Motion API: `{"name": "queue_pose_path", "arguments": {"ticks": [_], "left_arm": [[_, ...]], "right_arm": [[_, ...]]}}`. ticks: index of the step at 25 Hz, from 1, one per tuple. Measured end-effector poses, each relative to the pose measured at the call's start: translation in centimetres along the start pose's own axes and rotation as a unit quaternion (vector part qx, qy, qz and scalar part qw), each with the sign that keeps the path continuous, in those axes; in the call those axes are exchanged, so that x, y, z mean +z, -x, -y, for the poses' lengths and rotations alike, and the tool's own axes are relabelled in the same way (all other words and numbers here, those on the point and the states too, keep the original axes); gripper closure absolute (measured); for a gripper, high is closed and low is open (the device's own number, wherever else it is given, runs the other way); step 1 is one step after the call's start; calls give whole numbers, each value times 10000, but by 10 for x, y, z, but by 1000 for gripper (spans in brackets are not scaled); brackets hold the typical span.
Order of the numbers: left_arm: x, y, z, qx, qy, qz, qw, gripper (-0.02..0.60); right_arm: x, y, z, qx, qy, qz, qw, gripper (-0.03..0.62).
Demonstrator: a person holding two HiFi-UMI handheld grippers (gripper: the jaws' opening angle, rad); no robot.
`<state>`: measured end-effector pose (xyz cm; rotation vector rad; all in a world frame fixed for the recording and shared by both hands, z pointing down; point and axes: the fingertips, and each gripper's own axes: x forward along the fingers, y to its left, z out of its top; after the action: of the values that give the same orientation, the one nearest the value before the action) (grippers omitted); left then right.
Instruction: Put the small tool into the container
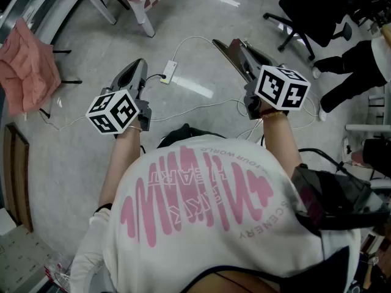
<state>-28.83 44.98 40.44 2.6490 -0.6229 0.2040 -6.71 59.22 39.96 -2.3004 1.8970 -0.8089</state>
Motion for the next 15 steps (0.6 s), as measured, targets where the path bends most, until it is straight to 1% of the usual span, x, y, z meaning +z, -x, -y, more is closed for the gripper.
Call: {"name": "queue_pose_path", "arguments": {"ticks": [5, 10, 15], "left_arm": [[-4, 6, 9, -36, 10, -9, 10000, 572], [0, 4, 10, -22, -12, -45, 10000, 571], [13, -4, -2, -47, 62, -3, 10000, 572]], "right_arm": [[-3, 12, 5, -66, 1, -4, 10000, 565], [-2, 11, 10, -100, -72, -46, 9999, 565], [3, -4, 14, -140, -241, -72, 9996, 565]]}}
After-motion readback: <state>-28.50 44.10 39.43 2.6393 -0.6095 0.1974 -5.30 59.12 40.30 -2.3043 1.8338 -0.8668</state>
